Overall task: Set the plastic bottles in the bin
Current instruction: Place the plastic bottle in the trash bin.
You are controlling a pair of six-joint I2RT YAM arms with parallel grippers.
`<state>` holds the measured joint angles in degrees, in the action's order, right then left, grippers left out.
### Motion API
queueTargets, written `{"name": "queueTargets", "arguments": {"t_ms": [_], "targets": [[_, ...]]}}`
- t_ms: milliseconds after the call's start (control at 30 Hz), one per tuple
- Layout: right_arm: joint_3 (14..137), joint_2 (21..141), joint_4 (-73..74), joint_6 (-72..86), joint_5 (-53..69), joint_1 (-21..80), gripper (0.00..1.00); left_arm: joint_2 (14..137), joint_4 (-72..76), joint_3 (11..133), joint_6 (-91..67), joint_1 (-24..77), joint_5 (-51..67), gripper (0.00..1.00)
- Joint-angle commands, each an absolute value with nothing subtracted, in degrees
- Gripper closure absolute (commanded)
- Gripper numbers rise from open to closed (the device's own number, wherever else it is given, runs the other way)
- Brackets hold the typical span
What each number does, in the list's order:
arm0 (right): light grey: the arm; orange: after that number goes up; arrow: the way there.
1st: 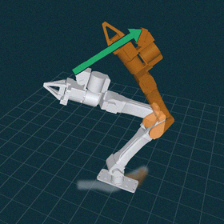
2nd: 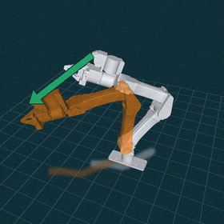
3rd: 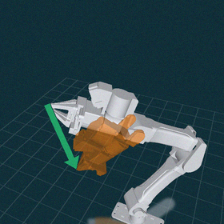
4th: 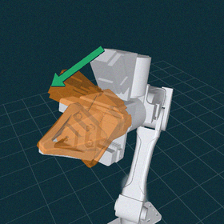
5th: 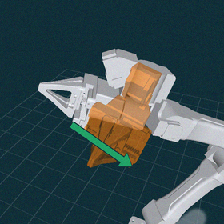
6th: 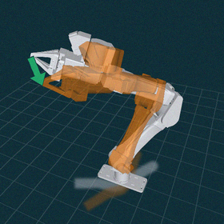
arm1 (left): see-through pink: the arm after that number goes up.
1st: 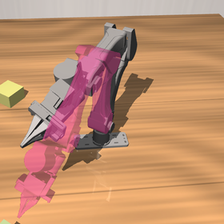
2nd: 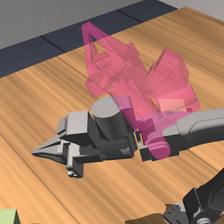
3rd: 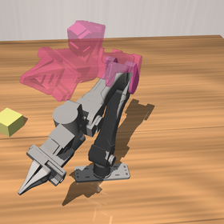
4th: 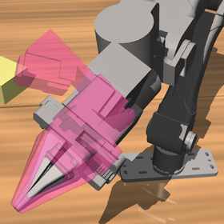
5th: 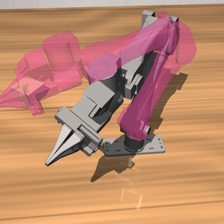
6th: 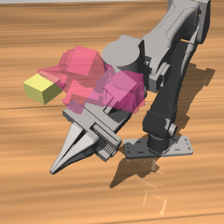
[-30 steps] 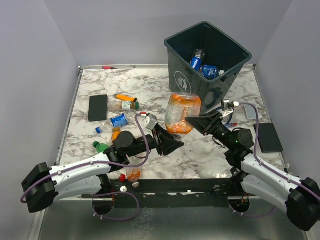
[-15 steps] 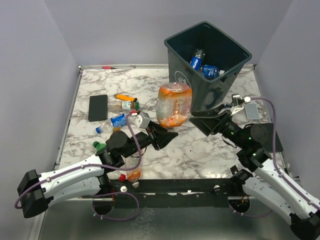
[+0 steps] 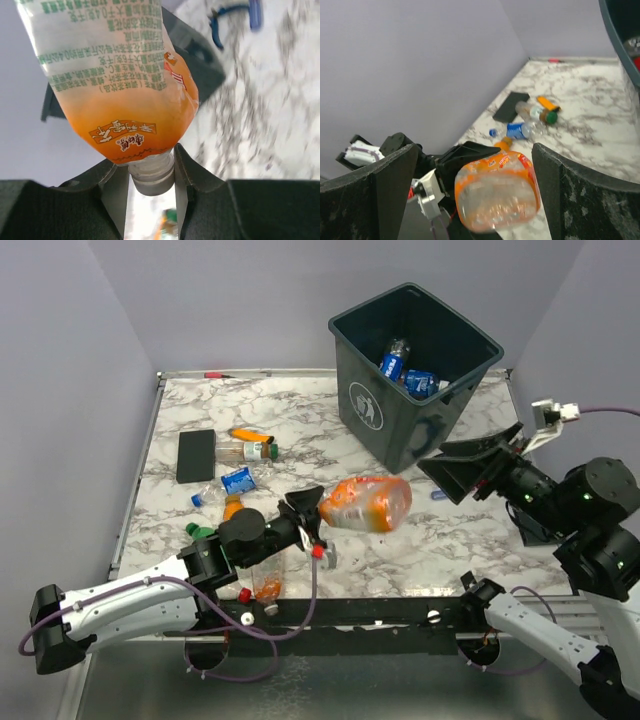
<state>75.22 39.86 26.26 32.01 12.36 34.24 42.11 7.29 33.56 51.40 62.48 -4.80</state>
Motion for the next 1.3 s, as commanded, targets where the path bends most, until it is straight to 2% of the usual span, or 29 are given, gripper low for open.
{"name": "queueTargets", "arguments": {"t_ms": [0,200,433,767,833,967,1167,1267], "targets": [[75.1,43.1,39.0,29.0,16.2,34.7,0.00,40.9,2.5,31.5,87.7,65.8,-10.0,1.00],[70.8,48.0,40.2,28.6,25.7,34.7,0.00,41.5,-3.0,33.1,98.4,67.6,-9.5,1.00],[63.0,53.5,36.6,30.0,33.3,34.7,0.00,43.7,-4.8,35.1,103.7,71.0,-8.5,1.00],[47.9,54.1,15.1,39.2,48.2,34.1,0.00,41.8,-6.3,38.0,105.9,72.7,-8.9,1.00],[44.5,54.0,5.5,42.9,52.6,33.8,0.01,41.4,-6.4,37.6,106.1,72.8,-9.3,1.00],[40.7,55.0,-9.8,53.0,58.9,33.8,0.10,40.9,-6.8,36.9,106.2,72.8,-10.1,1.00],[39.2,57.6,-15.2,57.4,62.8,33.8,0.44,40.6,-6.7,35.8,106.7,72.7,-11.5,1.00],[38.1,58.2,-17.0,58.6,65.0,33.8,0.56,40.4,-6.8,35.9,106.7,72.7,-11.7,1.00]]}}
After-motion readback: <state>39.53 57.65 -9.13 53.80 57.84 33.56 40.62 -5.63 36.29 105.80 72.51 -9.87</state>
